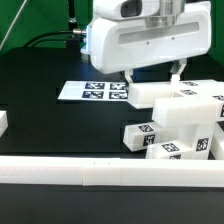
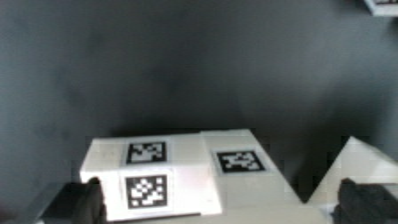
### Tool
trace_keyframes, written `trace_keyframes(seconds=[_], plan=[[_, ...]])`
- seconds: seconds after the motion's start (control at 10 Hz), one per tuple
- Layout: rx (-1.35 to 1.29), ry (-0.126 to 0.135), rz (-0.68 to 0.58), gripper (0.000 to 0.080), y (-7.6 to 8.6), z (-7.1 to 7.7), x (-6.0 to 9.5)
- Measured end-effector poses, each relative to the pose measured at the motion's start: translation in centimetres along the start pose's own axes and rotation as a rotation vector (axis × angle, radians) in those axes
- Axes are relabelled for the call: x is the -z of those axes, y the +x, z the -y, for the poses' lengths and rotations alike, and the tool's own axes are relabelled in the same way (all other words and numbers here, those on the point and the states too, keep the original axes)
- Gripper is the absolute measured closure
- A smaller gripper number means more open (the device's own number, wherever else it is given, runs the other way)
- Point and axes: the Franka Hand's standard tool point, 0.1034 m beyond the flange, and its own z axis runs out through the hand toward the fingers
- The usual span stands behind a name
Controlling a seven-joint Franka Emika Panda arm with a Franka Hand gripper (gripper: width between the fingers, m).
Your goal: Assemble chair
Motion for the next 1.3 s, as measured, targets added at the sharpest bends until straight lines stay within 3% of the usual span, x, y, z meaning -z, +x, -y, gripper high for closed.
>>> trace_keyframes(seconds=[0.3, 0.6, 0.7, 0.8, 0.9, 1.1, 1.2, 1.3], plan=[[-0.026, 0.022, 0.046, 0.0151, -2.0, -0.3, 0.0], [-0.024, 0.021, 0.046, 0.0151, -2.0, -0.3, -0.1], [-0.090, 0.036, 0.051, 0.0151, -2.2, -0.1, -0.2], [-0.221, 0.073, 0.072, 0.0151, -2.9, 0.6, -0.4], [-0.279, 0.082, 0.091, 0.0151, -3.1, 2.0, -0.6], [-0.332, 0.080, 0.106, 0.0151, -3.4, 5.8, -1.6], [-0.337, 0.067, 0.101, 0.0151, -2.8, 7.4, -2.2], [-0.309, 0.070, 0.100, 0.0151, -2.8, 7.3, -2.2]])
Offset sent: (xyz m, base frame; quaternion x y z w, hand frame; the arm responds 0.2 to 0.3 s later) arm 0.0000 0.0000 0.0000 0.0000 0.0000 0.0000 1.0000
